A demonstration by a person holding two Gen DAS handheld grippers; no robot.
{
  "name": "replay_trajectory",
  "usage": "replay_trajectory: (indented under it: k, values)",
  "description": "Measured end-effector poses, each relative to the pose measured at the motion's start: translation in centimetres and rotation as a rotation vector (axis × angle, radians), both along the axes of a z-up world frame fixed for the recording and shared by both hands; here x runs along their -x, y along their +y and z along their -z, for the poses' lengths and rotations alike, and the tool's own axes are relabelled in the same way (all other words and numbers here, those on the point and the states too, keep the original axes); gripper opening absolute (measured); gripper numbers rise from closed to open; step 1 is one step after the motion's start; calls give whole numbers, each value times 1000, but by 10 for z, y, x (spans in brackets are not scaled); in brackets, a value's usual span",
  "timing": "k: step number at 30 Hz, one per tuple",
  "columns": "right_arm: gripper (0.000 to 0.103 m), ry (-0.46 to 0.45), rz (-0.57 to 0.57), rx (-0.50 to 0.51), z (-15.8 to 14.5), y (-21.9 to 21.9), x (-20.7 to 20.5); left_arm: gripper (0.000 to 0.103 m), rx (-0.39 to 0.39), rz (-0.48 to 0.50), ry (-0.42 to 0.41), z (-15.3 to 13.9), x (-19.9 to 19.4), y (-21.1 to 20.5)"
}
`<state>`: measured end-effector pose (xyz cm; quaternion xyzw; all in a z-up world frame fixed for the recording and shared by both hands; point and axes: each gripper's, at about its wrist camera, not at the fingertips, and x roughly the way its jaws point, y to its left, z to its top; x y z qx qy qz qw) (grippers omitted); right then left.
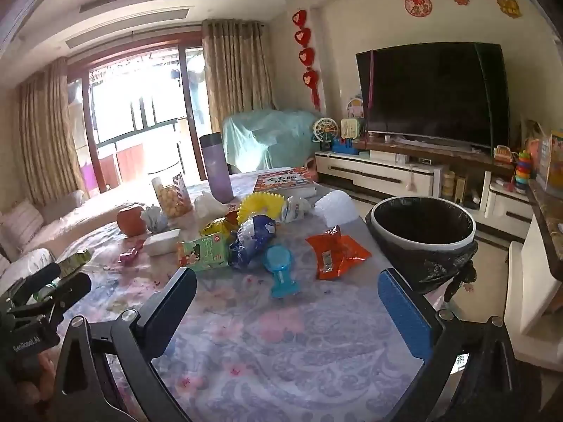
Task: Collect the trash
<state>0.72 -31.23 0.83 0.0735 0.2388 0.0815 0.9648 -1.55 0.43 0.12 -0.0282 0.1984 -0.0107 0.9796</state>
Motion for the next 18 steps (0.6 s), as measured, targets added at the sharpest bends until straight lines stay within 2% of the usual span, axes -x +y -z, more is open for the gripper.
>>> replay_trajectory:
  k: [6,18]
  values:
    - [103,7,-6,8,5,26,-10,102,2,8,18,1,-7,0]
    - [103,9,-4,6,7,25,-12,102,1,13,15,2,-9,-3]
